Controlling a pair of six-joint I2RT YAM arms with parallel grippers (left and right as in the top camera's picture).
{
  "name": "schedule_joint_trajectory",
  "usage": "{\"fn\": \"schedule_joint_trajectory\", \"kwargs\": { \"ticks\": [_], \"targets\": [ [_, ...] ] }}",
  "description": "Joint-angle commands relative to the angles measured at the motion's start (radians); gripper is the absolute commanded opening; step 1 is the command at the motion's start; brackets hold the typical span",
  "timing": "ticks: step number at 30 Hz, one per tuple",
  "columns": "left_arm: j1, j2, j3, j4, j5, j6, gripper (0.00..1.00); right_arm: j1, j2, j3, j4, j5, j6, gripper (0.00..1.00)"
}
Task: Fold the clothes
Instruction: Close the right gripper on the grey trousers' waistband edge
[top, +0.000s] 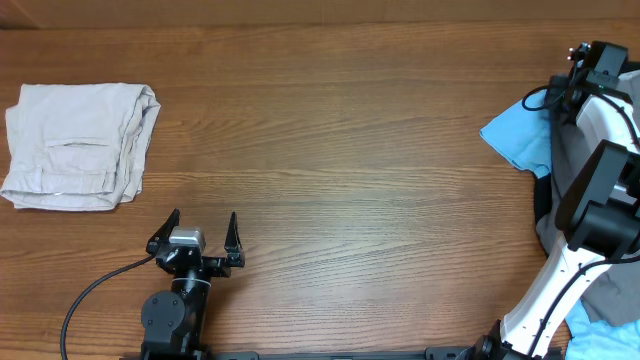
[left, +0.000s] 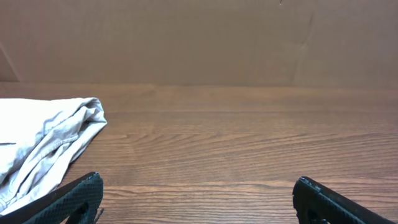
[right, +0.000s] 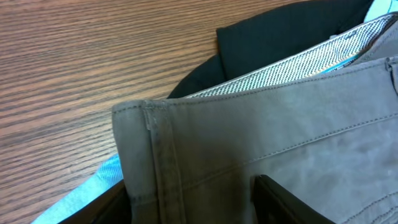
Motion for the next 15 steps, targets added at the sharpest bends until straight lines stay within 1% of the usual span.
{"fn": "schedule_joint_trajectory", "kwargs": {
  "ticks": [1, 2, 4, 5, 8, 9, 10, 11, 15],
  "targets": [
    [-0.006, -0.01, -0.004, 0.003, -0.009, -0.01, 1.0, -0.003, 0.013, 0.027, 0.006, -0.002, 0.003, 0.55],
    [-0.006, -0.01, -0.004, 0.003, -0.009, -0.01, 1.0, -0.003, 0.013, 0.027, 0.005, -0.002, 0.003, 0.45],
    [-0.006, -0.01, -0.004, 0.003, -0.009, -0.01, 1.0, -0.003, 0.013, 0.027, 0.004, -0.002, 0.006, 0.31],
    [-0.006, -0.01, -0.004, 0.003, -0.009, -0.01, 1.0, -0.003, 0.013, 0.027, 0.003, -0.002, 0.015, 0.26],
    [-0.006, -0.01, -0.004, 0.003, -0.009, -0.01, 1.0, -0.002, 0.013, 0.027, 0.003, -0.036, 0.045, 0.24],
    [-0.006, -0.01, -0.004, 0.003, -0.009, -0.01, 1.0, -0.002, 0.013, 0.028, 0.003, -0.04, 0.071, 0.19],
    [-0.006, -0.01, -0.004, 0.003, -0.009, -0.01, 1.0, -0.001, 0.011, 0.029, 0.003, -0.043, 0.095, 0.1],
    [-0.006, -0.01, -0.004, 0.003, -0.009, -0.01, 1.0, -0.001, 0.008, 0.029, 0.002, -0.043, 0.11, 0.04],
    [-0.006, -0.01, -0.004, 0.003, -0.009, -0.01, 1.0, -0.001, -0.023, 0.029, -0.006, -0.043, 0.129, 0.04]
  ]
}}
